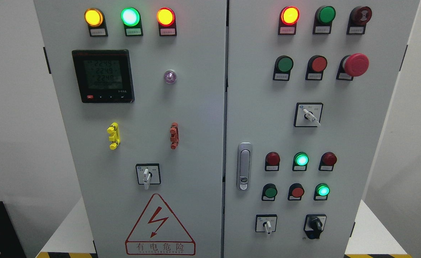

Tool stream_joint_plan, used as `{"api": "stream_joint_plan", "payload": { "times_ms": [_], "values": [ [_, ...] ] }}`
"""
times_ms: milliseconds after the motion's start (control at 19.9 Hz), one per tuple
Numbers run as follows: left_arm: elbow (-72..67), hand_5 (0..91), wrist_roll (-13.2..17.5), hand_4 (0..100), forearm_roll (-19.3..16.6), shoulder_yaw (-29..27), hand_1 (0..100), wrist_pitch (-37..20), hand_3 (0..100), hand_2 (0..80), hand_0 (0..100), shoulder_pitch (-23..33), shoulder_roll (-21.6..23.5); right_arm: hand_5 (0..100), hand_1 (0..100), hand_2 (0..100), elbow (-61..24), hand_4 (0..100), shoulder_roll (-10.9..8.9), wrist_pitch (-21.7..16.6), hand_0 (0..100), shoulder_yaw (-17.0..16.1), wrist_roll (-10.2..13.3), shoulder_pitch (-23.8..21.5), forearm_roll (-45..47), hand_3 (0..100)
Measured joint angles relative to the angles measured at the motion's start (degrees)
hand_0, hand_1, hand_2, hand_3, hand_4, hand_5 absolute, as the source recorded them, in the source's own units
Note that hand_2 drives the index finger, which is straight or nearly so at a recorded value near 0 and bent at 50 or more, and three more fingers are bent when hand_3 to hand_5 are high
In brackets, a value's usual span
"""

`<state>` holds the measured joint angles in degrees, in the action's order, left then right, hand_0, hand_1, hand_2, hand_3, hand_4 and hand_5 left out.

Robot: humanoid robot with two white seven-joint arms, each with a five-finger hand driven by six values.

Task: Turn on light switch 1

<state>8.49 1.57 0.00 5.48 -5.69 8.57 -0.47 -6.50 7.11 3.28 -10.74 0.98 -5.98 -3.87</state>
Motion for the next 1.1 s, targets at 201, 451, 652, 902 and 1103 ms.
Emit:
{"api": "stream_joint_plan", "payload": {
  "times_ms": [201, 451, 652, 902, 1103],
  "values": [
    [0.23, 0.0, -0.03, 0, 0.00, -0.01, 0, 0.00, 0, 0.0, 33, 0.01, 0.14, 0, 0, 0, 0.00, 0, 0.00, 0.00, 0, 0.00, 0.18, 0.00, 0.00, 0],
    [1.36, 0.0, -0.09, 0, 0.00, -0.02, 0, -0.04, 0, 0.0, 33, 0.37, 0.25, 0, 0, 0, 0.00, 0, 0.00, 0.00, 0, 0.00, 0.21, 0.00, 0.00, 0],
    [5.30, 0.0, -0.24, 5, 0.00, -0.07, 1, -0.17, 0, 0.0, 33, 2.31, 0.32, 0, 0, 0, 0.00, 0, 0.00, 0.00, 0, 0.00, 0.22, 0.00, 0.00, 0],
    [14.55, 0.0, -0.24, 15, 0.00, -0.22, 7, -2.24, 7, 0.0, 33, 7.29, 0.37, 0, 0, 0, 0.00, 0, 0.00, 0.00, 0, 0.00, 0.22, 0.00, 0.00, 0],
    [23.22, 0.0, -0.10, 21, 0.00, -1.14, 10, -8.39, 15, 0.0, 34, 10.55, 0.41, 0, 0, 0, 0.00, 0, 0.00, 0.00, 0, -0.01, 0.25, 0.00, 0.00, 0]
  ]
}}
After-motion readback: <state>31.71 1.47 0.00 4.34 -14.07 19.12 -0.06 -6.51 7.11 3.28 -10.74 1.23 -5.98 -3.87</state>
